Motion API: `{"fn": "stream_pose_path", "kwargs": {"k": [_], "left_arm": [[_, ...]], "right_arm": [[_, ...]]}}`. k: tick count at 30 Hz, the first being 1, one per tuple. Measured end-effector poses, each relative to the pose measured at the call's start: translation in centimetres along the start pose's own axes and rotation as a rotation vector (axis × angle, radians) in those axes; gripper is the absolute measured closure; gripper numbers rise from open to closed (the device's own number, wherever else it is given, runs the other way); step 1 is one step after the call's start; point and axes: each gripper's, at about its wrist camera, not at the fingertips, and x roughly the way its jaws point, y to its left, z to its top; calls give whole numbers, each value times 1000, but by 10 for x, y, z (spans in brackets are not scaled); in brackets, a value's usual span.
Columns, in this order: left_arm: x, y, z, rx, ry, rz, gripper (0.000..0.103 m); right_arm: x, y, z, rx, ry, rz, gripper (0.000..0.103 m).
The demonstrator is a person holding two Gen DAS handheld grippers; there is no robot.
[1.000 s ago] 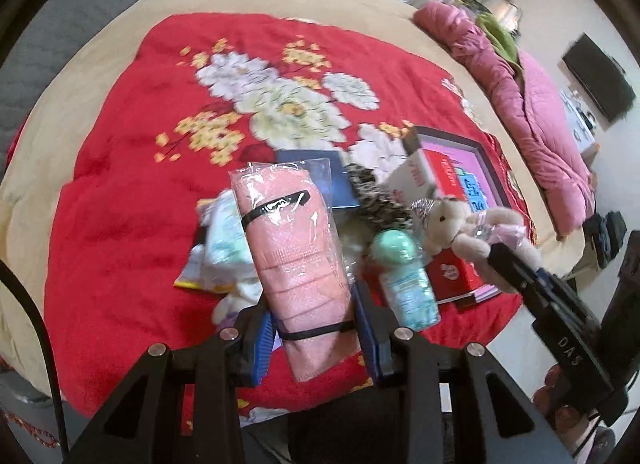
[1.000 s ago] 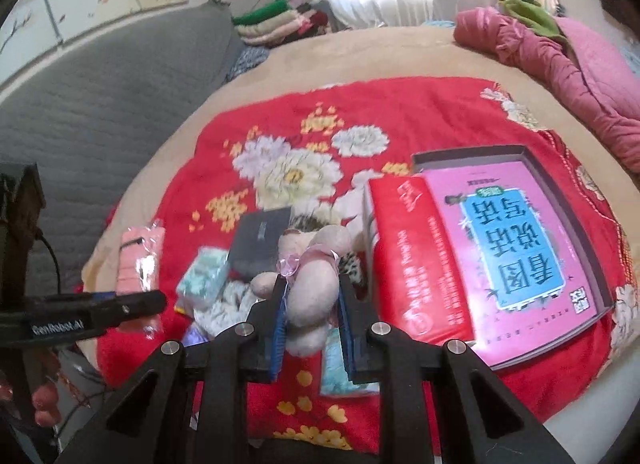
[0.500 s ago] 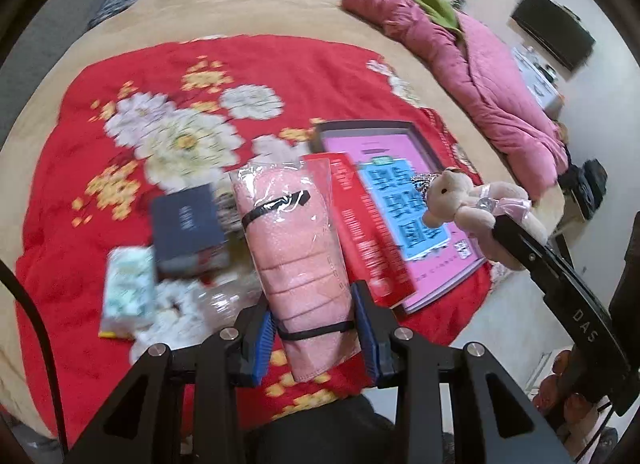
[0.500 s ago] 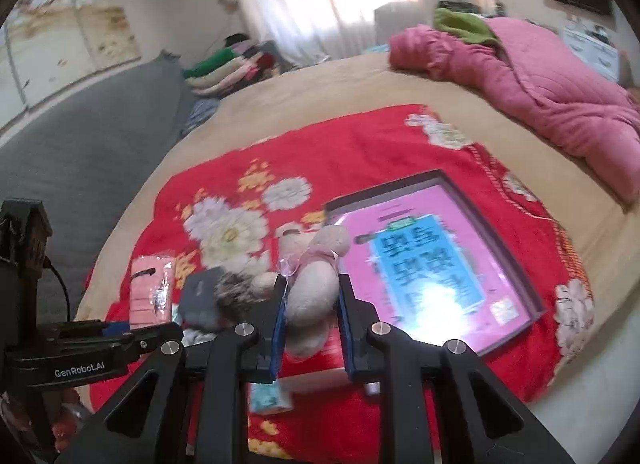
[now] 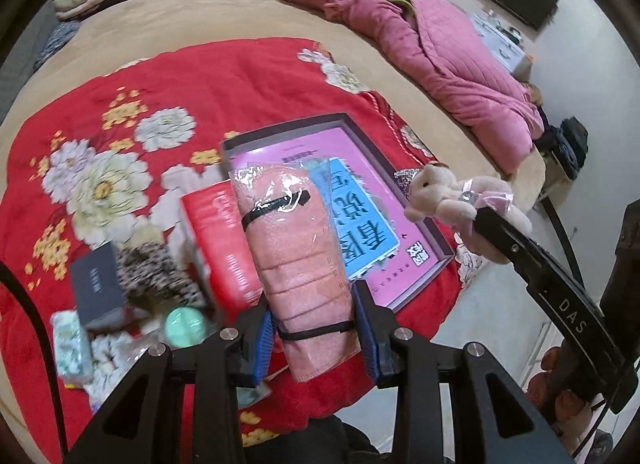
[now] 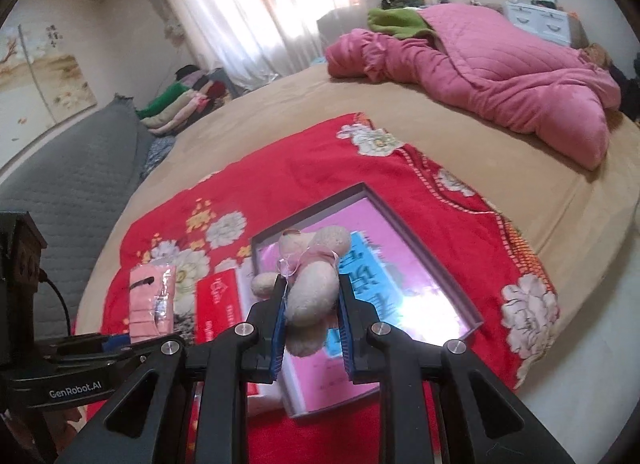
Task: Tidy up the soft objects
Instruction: 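Carry the towel with the left tool while the right tool carries the bunny over the pink tray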
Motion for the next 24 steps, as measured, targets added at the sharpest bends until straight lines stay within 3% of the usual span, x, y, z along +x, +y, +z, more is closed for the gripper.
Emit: {"fn": "stream_pose_path", "kwargs": {"k": [10,24], "left_arm": [[50,-32,15,72,89,3,66],[121,-65,7,180,237,34,66]], "right_arm": [[17,-37,4,62,28,4,80],[76,-76,-19,126,175,0,80]]}}
